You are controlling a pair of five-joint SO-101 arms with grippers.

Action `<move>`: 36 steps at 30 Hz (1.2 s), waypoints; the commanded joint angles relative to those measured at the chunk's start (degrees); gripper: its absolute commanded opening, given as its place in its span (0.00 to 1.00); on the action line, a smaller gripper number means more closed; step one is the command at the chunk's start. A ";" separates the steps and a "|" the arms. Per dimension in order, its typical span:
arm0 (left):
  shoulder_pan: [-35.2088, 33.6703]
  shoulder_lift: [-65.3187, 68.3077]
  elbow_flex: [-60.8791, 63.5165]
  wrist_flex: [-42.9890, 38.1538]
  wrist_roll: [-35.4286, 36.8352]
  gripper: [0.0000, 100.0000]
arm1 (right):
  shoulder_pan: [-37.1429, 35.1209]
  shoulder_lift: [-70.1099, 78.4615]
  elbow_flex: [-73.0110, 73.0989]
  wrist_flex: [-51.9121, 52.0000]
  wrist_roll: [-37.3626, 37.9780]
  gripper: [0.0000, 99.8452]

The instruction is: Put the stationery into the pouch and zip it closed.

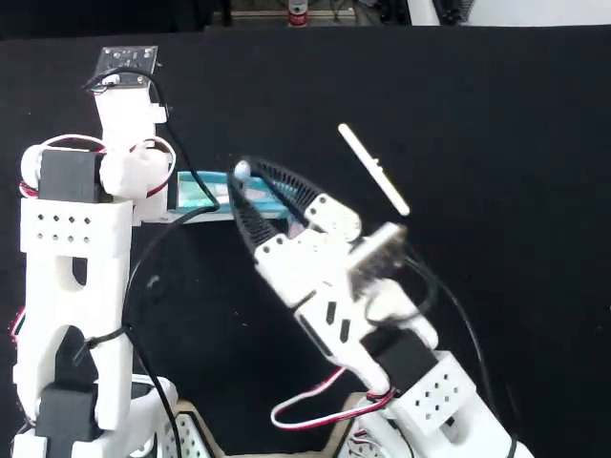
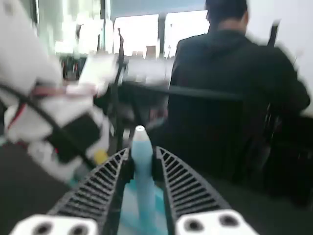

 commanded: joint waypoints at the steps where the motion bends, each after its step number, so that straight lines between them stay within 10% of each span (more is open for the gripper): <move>1: -0.48 -0.62 -3.03 0.26 -0.44 0.03 | -4.04 -0.31 -8.40 13.98 -0.62 0.16; 10: -0.48 -0.09 -2.68 0.35 -0.44 0.03 | -3.34 -0.66 -25.89 34.11 -0.18 0.11; 21: -0.48 -0.09 -2.59 0.35 -0.44 0.03 | 31.21 20.70 -42.95 57.05 -0.62 0.12; 28: -0.48 -0.09 -2.59 0.44 -0.44 0.03 | 44.84 50.42 -43.38 49.23 0.09 0.18; 36: -0.48 -0.09 -2.59 0.44 -0.88 0.03 | 43.08 78.90 -53.49 42.37 19.08 0.15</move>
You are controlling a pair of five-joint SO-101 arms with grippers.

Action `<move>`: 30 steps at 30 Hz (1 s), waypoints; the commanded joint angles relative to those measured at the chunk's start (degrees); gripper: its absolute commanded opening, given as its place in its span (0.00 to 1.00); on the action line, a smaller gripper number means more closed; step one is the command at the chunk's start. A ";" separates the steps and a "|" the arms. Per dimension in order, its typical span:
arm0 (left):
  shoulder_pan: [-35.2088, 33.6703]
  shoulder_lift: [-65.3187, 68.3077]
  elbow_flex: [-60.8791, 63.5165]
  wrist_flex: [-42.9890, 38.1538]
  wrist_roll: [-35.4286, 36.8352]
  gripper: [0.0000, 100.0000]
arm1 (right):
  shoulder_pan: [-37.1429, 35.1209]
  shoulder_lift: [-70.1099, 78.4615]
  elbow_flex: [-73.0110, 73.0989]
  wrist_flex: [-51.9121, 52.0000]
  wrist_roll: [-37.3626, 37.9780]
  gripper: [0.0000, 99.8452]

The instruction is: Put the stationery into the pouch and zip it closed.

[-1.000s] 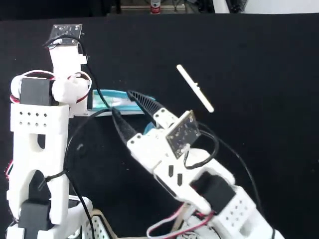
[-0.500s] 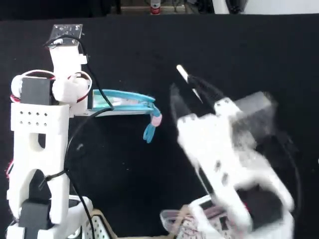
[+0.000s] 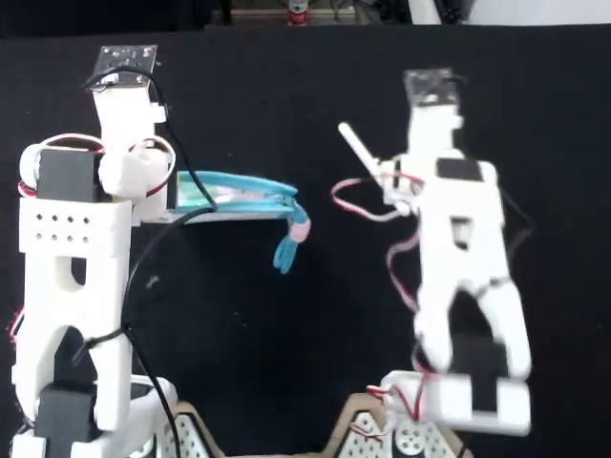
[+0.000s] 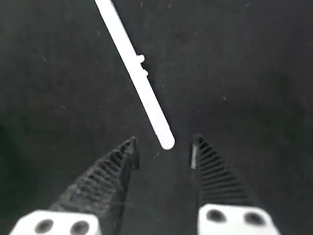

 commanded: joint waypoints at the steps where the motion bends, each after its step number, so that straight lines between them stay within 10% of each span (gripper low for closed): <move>1: -0.57 -0.18 -2.59 0.44 -1.58 0.03 | -1.23 10.51 -9.63 -0.09 8.09 0.15; 19: -0.57 -0.18 -2.59 0.53 -2.73 0.03 | 2.11 33.98 -34.86 21.63 19.08 0.01; 30: -0.57 -0.18 -2.59 0.44 -2.73 0.03 | 10.02 18.59 -5.67 15.12 24.26 0.01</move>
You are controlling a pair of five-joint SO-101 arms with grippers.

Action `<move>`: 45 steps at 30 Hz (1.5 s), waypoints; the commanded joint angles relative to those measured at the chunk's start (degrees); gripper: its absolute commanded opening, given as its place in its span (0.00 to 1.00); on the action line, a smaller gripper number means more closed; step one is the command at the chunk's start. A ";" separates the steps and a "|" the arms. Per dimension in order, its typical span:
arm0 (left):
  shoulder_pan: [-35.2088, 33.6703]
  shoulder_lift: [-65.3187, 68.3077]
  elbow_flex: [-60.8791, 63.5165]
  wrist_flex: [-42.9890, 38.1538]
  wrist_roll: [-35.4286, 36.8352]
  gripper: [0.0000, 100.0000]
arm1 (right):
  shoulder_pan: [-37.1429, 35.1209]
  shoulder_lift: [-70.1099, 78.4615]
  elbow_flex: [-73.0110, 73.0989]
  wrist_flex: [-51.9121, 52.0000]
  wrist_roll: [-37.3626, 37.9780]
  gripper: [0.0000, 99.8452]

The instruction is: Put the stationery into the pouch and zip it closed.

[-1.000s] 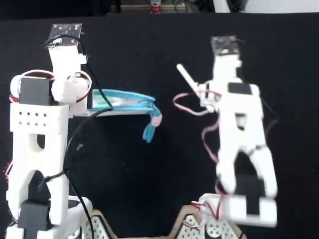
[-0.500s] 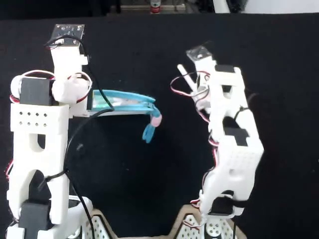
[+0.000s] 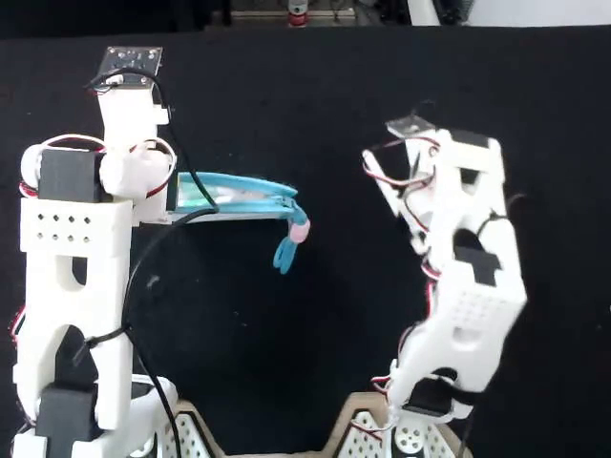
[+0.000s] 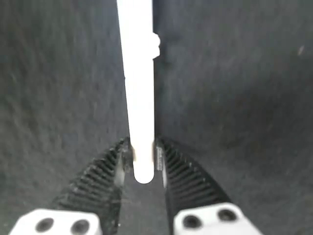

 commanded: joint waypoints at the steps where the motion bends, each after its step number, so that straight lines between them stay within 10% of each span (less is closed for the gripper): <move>1: -0.57 -0.18 -2.59 0.44 -0.70 0.03 | 1.41 -13.85 19.47 -8.44 1.76 0.01; 7: -0.57 -0.18 -2.59 0.44 -0.70 0.03 | 2.29 -36.70 42.59 -13.10 1.32 0.02; 16: -0.57 -0.18 -2.59 0.44 -0.70 0.03 | 0.79 -48.31 36.44 3.52 -3.25 0.17; 25: -0.57 -0.18 -2.59 0.53 -0.70 0.03 | -12.92 -38.11 28.35 -14.95 -10.90 0.13; 45: -0.57 -0.18 -2.59 0.53 -0.70 0.03 | -12.84 -4.44 5.49 -16.79 -7.56 0.13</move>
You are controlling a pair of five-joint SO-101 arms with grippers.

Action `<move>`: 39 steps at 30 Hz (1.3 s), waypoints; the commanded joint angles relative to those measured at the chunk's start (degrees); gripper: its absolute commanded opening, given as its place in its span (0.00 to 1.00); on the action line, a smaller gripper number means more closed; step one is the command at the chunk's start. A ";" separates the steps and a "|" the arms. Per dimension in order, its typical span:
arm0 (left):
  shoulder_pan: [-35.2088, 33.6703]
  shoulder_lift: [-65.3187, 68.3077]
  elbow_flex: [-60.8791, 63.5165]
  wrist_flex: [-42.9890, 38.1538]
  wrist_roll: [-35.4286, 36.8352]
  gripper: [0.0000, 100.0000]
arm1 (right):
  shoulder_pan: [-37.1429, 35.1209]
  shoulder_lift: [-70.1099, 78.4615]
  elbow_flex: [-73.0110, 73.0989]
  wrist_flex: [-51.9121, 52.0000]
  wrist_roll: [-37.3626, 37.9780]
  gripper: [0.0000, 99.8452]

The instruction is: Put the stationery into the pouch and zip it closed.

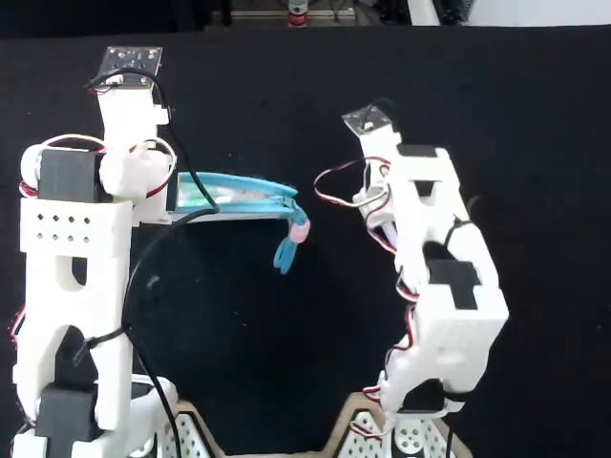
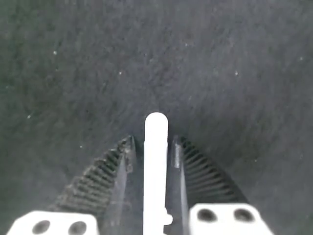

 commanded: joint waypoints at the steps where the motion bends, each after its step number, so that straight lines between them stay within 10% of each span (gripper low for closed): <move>1: -0.57 -0.18 -2.59 0.53 -0.70 0.03 | -0.44 0.66 -2.77 -0.88 3.08 0.12; 11: -0.57 -0.18 -2.59 0.53 -0.70 0.03 | 3.52 -5.93 -1.80 2.37 4.75 0.01; 25: -0.57 -0.18 -2.59 0.53 -0.70 0.03 | -8.26 -59.65 -2.07 26.55 -5.01 0.01; 39: -0.57 -0.18 -2.51 0.53 -0.70 0.03 | -29.98 -82.68 -5.58 4.66 -26.64 0.01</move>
